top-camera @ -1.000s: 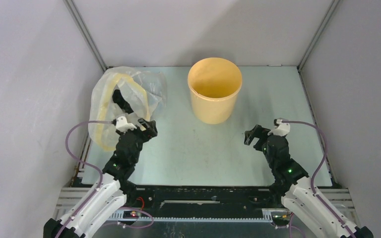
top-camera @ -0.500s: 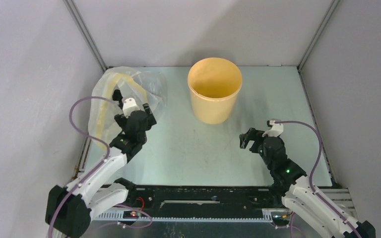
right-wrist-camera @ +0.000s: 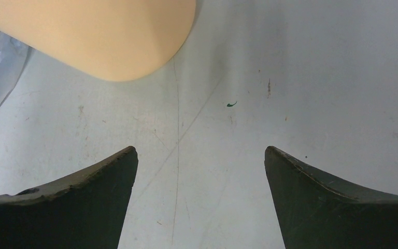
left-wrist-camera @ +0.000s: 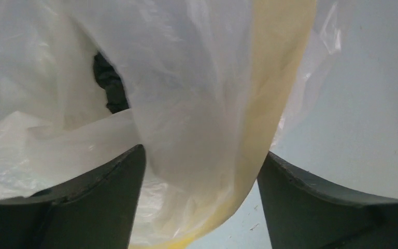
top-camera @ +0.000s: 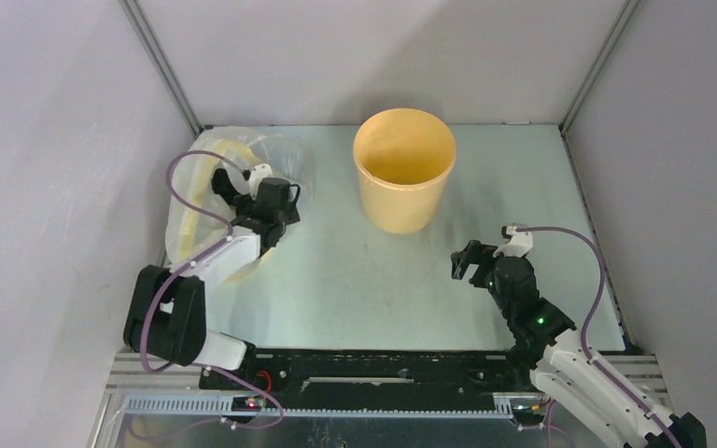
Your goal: Put the trash bags into the trash bin
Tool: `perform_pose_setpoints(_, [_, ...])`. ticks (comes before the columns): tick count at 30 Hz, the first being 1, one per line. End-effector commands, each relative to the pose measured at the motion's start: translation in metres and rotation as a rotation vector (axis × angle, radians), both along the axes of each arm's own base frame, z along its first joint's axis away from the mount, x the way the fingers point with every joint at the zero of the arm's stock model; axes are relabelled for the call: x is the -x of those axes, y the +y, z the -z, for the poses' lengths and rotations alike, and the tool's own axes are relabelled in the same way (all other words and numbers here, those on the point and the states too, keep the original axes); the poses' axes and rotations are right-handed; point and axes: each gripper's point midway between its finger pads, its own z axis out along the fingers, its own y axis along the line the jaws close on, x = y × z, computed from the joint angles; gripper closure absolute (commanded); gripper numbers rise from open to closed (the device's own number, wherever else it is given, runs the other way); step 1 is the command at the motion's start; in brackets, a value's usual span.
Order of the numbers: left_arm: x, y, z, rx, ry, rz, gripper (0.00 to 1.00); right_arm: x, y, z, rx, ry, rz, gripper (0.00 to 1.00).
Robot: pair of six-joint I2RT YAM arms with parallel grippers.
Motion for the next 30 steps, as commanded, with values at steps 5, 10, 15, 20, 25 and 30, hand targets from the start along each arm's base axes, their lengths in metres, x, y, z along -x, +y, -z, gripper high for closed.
perform_pose_setpoints(5, [-0.021, -0.052, -0.014, 0.164, -0.03, 0.2, 0.98, -0.006, 0.0, -0.007, 0.003, -0.035, 0.013, 0.06])
perform_pose_setpoints(10, [-0.017, -0.099, -0.047, 0.214, -0.112, 0.342, 1.0, -0.007, 0.001, -0.006, 0.006, -0.033, 0.011, 0.06])
perform_pose_setpoints(15, [-0.009, -0.148, -0.072, 0.245, -0.148, 0.499, 0.99, -0.008, 0.001, -0.006, 0.008, -0.031, 0.011, 0.06])
perform_pose_setpoints(20, [-0.008, -0.15, -0.072, 0.207, -0.132, 0.529, 0.77, -0.008, 0.0, -0.004, 0.011, -0.026, 0.015, 0.06])
perform_pose_setpoints(25, [0.01, -0.128, -0.071, 0.151, -0.125, 0.478, 0.4, -0.009, 0.002, -0.003, 0.014, -0.02, 0.011, 0.06])
perform_pose_setpoints(30, [0.036, -0.102, -0.072, 0.168, -0.202, 0.403, 0.29, -0.009, 0.002, -0.003, 0.015, -0.017, 0.009, 0.06])
